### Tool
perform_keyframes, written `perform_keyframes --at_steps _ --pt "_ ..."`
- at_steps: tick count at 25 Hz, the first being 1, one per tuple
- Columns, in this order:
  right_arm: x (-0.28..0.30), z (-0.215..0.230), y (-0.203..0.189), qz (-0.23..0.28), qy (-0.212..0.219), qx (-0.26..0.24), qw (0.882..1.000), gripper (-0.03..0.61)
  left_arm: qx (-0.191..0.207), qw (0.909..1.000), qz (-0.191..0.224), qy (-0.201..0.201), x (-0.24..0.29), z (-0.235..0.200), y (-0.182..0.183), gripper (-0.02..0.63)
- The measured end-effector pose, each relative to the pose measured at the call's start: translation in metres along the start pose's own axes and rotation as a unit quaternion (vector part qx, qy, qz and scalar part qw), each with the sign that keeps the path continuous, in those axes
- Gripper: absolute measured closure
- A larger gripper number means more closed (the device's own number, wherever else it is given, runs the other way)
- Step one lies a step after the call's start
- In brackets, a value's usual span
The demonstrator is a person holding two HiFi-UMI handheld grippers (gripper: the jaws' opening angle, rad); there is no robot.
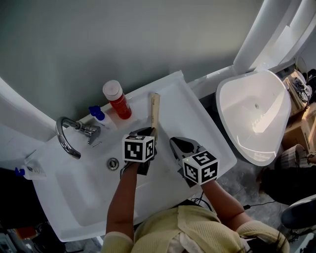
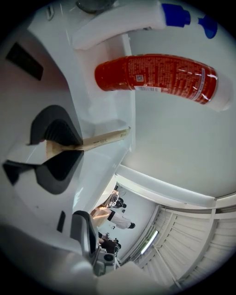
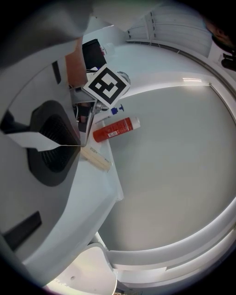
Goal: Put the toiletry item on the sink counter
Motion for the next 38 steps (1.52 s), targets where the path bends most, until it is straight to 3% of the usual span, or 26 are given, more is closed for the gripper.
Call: perform_keyframes --at_steps 12,19,24,30,38 --pt "-0.004 0.005 -0.004 -0.002 -0.004 0.012 1.0 0.552 -0.024 0.9992 -0.022 -0.023 0.026 0.005 0.008 0.546" --pt "-0.007 0.006 -0.007 0.003 -0.01 0.016 1.0 0.552 -0.016 0.9993 -0.031 -0.015 0.036 0.007 0.01 0.546" --pt "-0.012 0.007 -0.009 0.003 -0.012 0.019 1.0 0.552 0.01 0.9989 -0.045 0.004 0.042 0.012 0.016 0.546" --pt "-0.018 0.012 -0.011 0.009 -0.023 0.025 0.999 0.552 0.01 0.9991 -0.036 0.019 0.043 0.011 0.017 0.545" --pt "-0.023 0.009 -0.009 0.014 -0.025 0.027 0.999 0.552 0.047 0.9981 -0.018 0.035 0.037 0.016 0.018 0.46"
Point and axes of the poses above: the fingertips, and each gripper's own axes: x forward along the fingers, z to its right, y out of its top, the point moved 3 cm from there along -x, backward along the fingers, and after that the axes turned 6 degrees about -x, right-handed, at the moved point
